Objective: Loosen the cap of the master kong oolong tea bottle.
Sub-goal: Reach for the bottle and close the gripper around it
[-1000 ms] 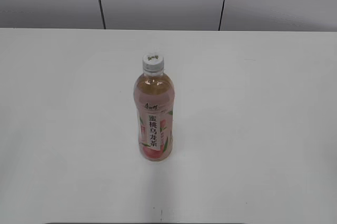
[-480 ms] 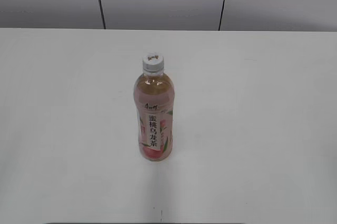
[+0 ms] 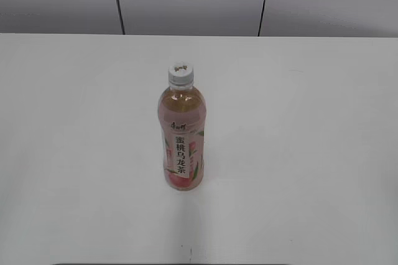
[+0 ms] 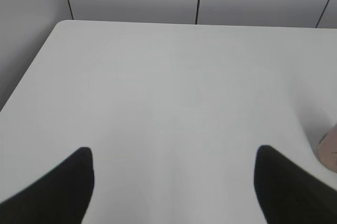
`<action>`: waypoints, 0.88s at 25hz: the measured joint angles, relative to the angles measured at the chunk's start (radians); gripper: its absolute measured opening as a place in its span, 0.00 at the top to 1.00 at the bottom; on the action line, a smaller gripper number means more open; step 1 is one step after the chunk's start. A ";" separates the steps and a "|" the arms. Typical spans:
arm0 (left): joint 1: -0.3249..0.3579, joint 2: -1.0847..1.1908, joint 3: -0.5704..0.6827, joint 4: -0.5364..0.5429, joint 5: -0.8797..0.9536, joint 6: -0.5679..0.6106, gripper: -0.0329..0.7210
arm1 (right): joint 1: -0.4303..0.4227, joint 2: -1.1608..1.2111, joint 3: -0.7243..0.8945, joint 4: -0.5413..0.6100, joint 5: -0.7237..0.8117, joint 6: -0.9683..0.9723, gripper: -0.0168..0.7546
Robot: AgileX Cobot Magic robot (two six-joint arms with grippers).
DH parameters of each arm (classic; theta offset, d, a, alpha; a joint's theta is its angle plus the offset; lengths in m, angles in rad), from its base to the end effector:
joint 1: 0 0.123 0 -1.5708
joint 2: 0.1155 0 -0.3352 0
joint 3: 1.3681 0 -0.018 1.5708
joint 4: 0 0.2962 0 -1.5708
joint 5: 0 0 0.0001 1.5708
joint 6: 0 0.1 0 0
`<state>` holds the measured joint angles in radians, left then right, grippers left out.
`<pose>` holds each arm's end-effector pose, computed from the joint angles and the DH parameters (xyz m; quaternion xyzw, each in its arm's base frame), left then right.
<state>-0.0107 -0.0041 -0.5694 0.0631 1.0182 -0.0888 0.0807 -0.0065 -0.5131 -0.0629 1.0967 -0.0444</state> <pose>-0.0167 0.0055 0.3213 -0.0338 0.8205 0.0031 0.5707 -0.0116 -0.0066 0.2962 -0.0515 0.8555 -0.0220 0.5147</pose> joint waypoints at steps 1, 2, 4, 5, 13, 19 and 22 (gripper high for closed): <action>0.000 0.009 0.000 0.000 -0.002 0.000 0.25 | 0.000 0.000 0.000 0.000 0.000 0.000 0.32; 0.000 0.024 -0.001 -0.001 -0.008 0.000 0.26 | 0.000 0.000 0.000 0.000 0.000 0.000 0.32; 0.000 0.056 -0.005 -0.001 -0.055 0.000 0.28 | 0.000 0.000 0.000 0.000 0.000 0.000 0.32; 0.000 0.074 -0.005 -0.001 -0.095 0.000 0.29 | 0.000 0.000 0.000 0.000 0.000 0.000 0.32; 0.000 0.290 -0.005 -0.002 -0.552 0.000 0.31 | 0.000 0.000 0.000 0.000 0.000 0.000 0.32; 0.000 0.568 -0.004 -0.032 -0.824 0.000 0.31 | 0.000 0.000 0.000 0.000 0.000 0.000 0.32; 0.000 0.727 0.007 -0.029 -1.035 0.000 0.31 | 0.000 0.000 0.000 0.000 0.000 0.000 0.32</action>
<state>-0.0107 0.7230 -0.5628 0.0341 -0.0169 -0.0888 0.0807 -0.0065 -0.5131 -0.0629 1.0967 -0.0444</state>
